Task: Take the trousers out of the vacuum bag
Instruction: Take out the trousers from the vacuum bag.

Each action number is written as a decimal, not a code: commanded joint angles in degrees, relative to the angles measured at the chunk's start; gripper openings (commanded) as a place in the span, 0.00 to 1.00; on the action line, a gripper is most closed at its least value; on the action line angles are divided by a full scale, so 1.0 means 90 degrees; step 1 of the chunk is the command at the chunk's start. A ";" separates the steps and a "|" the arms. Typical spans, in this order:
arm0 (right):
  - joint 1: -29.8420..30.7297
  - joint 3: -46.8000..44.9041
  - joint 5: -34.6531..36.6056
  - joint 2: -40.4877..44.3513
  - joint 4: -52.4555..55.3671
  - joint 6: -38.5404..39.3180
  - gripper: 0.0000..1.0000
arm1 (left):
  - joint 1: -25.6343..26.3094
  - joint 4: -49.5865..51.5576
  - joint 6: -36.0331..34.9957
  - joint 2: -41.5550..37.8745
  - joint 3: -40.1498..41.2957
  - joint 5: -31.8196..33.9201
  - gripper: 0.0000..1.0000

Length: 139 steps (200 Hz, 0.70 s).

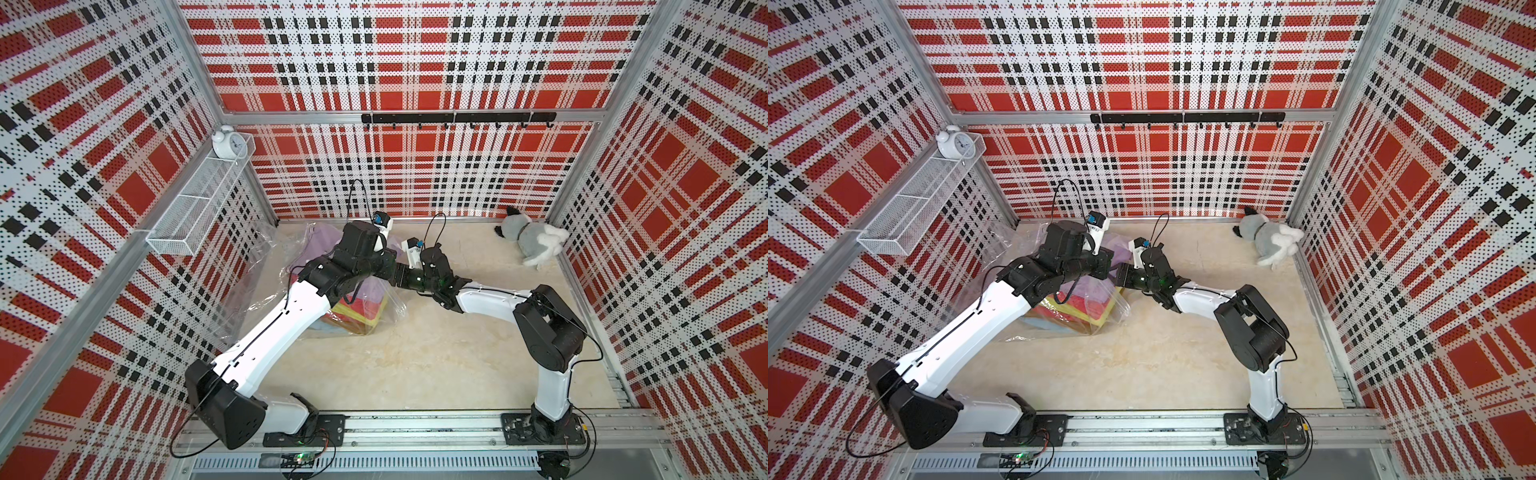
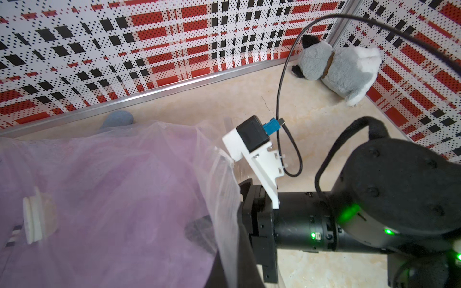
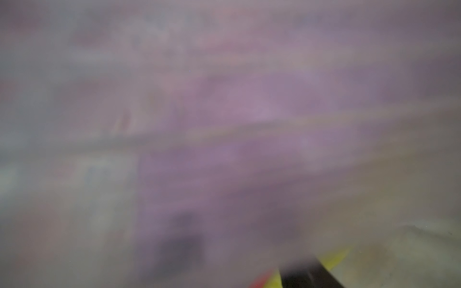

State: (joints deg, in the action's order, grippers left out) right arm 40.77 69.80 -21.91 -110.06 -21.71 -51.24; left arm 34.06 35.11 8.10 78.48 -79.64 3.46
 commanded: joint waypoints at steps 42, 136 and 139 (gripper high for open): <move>0.0040 0.0125 -0.0121 0.0051 -0.0446 0.0088 0.52 | -0.0006 -0.0685 -0.0048 0.0079 0.0103 -0.0068 0.00; 0.0050 0.0621 -0.0231 -0.0297 -0.0371 0.0118 0.51 | -0.0042 -0.1146 0.0091 -0.0182 0.0434 0.0010 0.00; 0.0050 0.0644 -0.0223 -0.0316 -0.0373 0.0118 0.51 | -0.0044 -0.1152 0.0093 -0.0190 0.0439 0.0018 0.00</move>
State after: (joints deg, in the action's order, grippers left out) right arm 40.77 73.69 -23.18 -111.20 -23.51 -50.63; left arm 34.04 29.32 8.64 79.07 -76.58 3.44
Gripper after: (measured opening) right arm 0.513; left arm 0.048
